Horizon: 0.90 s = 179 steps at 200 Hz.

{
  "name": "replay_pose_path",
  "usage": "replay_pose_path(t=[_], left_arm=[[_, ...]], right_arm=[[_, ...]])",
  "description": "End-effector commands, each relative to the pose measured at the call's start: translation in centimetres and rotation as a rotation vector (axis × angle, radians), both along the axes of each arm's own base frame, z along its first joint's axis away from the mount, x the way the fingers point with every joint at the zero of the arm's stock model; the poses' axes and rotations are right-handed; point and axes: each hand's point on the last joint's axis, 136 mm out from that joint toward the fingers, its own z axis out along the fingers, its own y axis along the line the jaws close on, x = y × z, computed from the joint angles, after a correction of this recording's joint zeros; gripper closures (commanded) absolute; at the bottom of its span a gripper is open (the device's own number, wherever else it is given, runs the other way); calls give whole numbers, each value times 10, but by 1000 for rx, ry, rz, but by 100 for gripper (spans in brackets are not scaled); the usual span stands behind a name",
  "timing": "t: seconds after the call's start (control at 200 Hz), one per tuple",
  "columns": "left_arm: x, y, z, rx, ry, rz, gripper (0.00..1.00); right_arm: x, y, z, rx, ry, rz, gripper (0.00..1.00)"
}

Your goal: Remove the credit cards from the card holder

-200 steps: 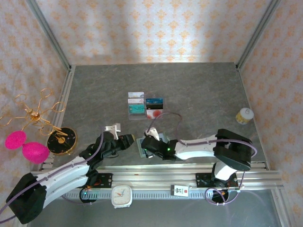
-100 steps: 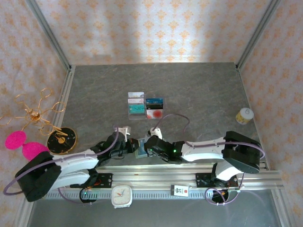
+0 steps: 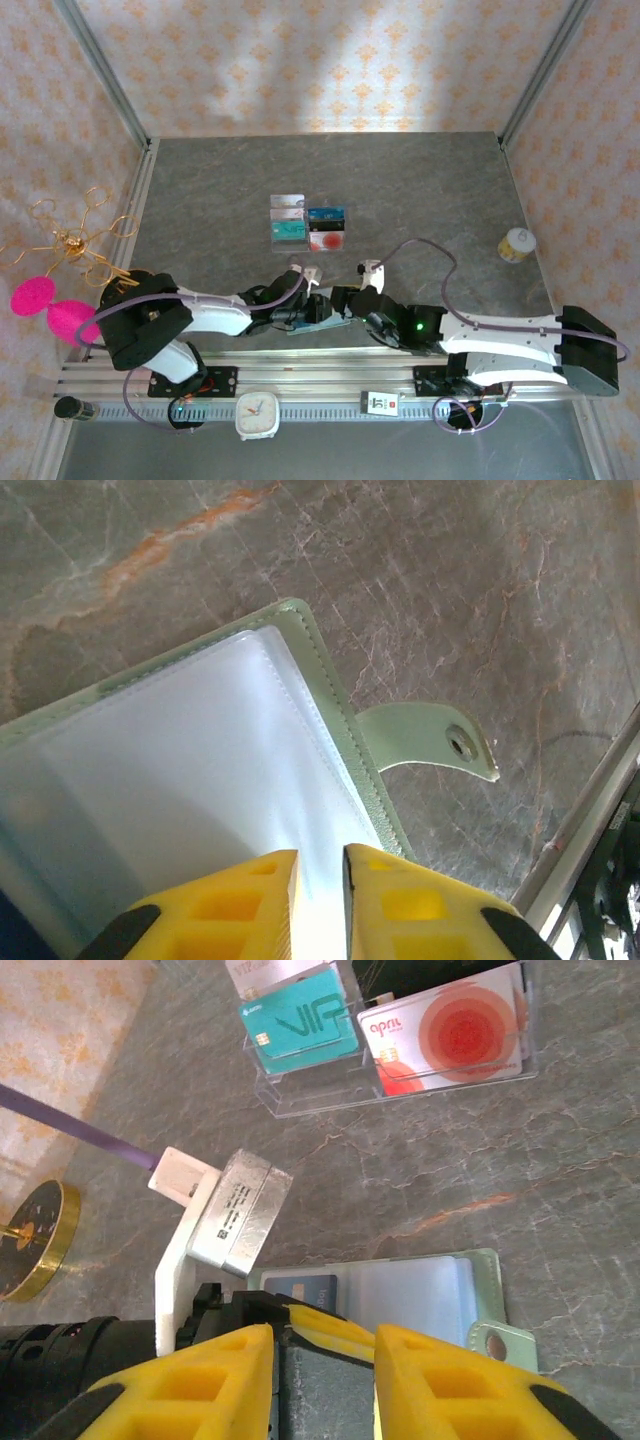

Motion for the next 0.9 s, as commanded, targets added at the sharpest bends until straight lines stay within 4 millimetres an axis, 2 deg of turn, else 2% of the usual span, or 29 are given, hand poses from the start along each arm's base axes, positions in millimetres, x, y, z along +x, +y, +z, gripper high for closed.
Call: replay_pose_path(t=[0.0, 0.06, 0.205, 0.24, 0.305, 0.405, 0.516, 0.701, 0.891], left_arm=[[2, 7, 20, -20, -57, 26, 75], [3, 25, 24, -16, -74, 91, 76], [2, 75, 20, -21, -77, 225, 89], [2, 85, 15, -12, -69, 245, 90], [0, 94, 10, -12, -61, 257, 91], [-2, 99, 2, 12, -54, 257, 94], [0, 99, -1, 14, -58, 255, 95], [2, 98, -11, 56, -50, 242, 99], [0, 101, -24, 109, -27, 232, 100]], right_arm=[[0, -3, -5, -16, 3, 19, 73], [-2, 12, -2, 16, 22, 101, 75], [-7, 48, -2, 51, 78, 275, 81], [-9, 57, -10, 37, 106, 315, 81], [-13, 73, -18, 39, 160, 381, 82], [-15, 86, -38, 51, 253, 430, 83], [-11, 89, -56, 42, 311, 427, 83], [1, 76, -82, 1, 379, 337, 83], [1, 67, -96, -27, 408, 309, 82]])
